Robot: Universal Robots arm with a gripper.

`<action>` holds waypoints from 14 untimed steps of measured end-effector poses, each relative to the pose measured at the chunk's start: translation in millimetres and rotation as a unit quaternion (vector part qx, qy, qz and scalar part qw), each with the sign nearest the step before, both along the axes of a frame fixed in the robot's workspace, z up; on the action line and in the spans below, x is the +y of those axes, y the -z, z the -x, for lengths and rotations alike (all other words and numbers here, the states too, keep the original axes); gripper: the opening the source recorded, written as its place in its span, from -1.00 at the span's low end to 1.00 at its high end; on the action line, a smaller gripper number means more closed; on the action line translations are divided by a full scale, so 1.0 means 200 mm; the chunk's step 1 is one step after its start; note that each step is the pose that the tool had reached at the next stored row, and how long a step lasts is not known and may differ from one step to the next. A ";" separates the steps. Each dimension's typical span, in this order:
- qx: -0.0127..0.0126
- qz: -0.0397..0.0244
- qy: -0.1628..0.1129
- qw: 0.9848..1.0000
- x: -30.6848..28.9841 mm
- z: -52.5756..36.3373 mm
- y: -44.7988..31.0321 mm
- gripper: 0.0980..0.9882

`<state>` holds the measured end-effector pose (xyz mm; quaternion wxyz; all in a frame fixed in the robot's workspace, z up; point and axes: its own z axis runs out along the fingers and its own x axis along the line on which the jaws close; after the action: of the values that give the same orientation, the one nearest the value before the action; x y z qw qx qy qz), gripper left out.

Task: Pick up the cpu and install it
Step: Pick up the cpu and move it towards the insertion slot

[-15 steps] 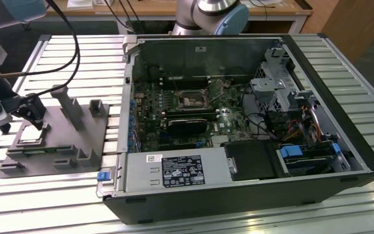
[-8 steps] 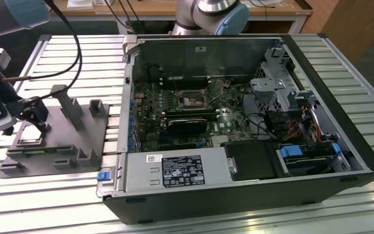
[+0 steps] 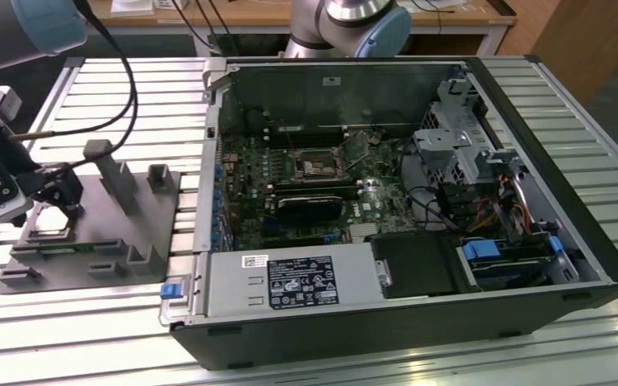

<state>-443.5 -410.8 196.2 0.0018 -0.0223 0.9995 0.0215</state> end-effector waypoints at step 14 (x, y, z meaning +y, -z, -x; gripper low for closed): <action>0.000 0.000 -0.001 1.000 0.037 0.003 0.035 0.49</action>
<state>-444.2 -403.5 189.2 0.0017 -0.0235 0.9995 0.0215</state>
